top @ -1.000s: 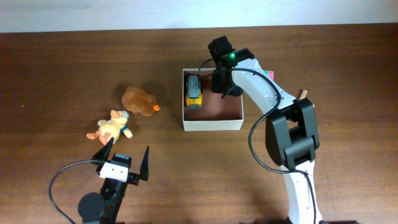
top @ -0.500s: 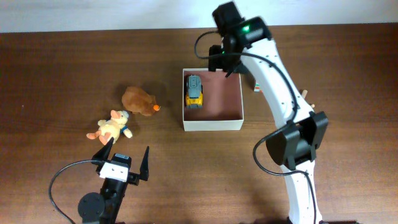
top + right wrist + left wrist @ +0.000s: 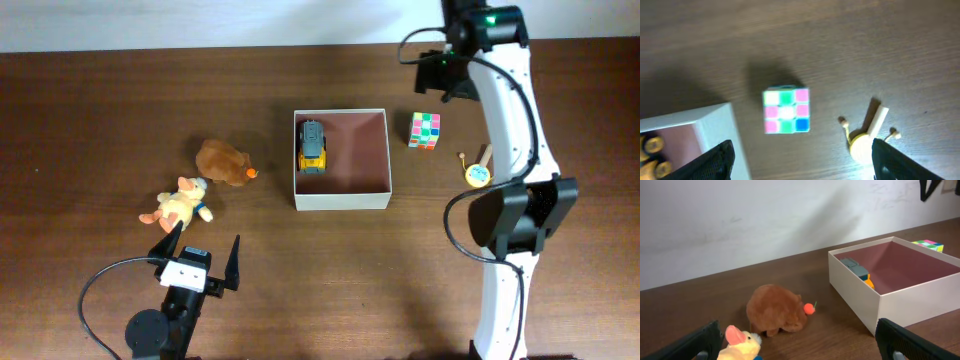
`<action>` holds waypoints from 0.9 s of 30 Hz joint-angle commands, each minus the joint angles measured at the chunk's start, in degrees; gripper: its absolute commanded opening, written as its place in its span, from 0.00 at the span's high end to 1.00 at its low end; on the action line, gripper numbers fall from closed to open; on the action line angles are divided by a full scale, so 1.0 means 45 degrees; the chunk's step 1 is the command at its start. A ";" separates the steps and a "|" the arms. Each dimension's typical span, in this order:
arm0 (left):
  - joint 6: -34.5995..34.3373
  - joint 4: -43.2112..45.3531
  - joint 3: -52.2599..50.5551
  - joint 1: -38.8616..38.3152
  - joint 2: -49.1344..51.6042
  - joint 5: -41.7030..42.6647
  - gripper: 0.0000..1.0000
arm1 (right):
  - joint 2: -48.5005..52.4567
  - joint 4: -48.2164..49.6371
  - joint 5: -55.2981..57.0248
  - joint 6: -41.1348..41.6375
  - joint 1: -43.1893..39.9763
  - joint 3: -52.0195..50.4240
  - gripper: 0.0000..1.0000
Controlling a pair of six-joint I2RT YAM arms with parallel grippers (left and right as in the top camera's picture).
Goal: Pack container
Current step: 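Move right gripper right to above the Rubik's cube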
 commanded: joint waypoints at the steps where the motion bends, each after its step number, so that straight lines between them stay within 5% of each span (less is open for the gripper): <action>1: 0.0117 -0.0034 -0.0068 0.0063 -0.0087 0.0136 0.01 | 0.0602 0.0612 -0.0194 -0.1200 -0.0068 -0.1224 0.19; 11: 0.0117 -0.0034 -0.0068 0.0063 -0.0087 0.0136 0.01 | 0.0622 0.3303 -0.0427 -0.1277 -0.0068 -0.4464 0.18; 27: 0.0117 -0.0034 -0.0068 0.0063 -0.0087 0.0136 0.01 | 0.0991 0.4012 -0.1268 -0.1035 -0.0053 -0.4600 0.18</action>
